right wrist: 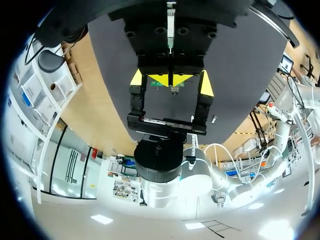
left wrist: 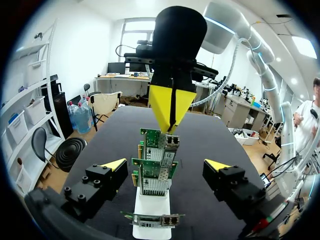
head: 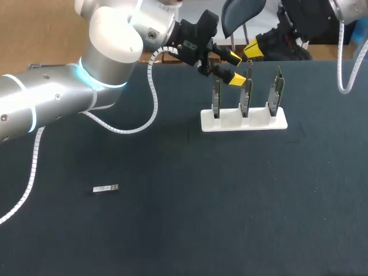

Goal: Pick up the optical module with the left hand, and insert it into the network port with the right hand.

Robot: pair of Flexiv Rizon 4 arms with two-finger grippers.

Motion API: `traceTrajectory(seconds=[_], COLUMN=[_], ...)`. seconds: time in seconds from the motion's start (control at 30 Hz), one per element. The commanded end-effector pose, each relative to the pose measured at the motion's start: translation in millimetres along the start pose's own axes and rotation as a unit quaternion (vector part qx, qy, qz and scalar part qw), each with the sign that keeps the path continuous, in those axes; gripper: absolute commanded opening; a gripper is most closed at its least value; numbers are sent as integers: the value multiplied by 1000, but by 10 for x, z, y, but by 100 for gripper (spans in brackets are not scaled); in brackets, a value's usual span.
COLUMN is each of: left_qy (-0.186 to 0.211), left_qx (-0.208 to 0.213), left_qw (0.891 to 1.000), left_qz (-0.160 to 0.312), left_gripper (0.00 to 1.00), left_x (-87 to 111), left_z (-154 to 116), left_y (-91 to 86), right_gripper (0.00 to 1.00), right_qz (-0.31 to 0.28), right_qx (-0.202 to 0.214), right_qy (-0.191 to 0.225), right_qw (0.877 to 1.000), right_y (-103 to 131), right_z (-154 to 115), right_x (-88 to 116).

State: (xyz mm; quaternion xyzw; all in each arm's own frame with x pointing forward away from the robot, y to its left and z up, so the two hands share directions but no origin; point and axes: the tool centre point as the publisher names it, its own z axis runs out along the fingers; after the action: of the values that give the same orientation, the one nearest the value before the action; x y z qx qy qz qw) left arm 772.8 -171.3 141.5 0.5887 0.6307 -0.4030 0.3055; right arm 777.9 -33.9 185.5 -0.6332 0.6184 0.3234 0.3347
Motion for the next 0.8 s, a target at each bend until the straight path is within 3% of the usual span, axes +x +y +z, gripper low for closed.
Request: traceTrajectory(seconds=[0.03,0.8], left_qy=[1,1], left_qx=[2,2], left_qw=[1000,1000], left_qz=[0,0], left_gripper=[100,100], left_x=[-6,-6], left_z=[3,3], left_y=[16,16], right_gripper=[0,0], right_qz=[2,45], right_qx=[1,-8], right_qy=[0,12], right_qw=[1000,999], right_y=[4,46], right_z=[10,127], right_x=[19,277])
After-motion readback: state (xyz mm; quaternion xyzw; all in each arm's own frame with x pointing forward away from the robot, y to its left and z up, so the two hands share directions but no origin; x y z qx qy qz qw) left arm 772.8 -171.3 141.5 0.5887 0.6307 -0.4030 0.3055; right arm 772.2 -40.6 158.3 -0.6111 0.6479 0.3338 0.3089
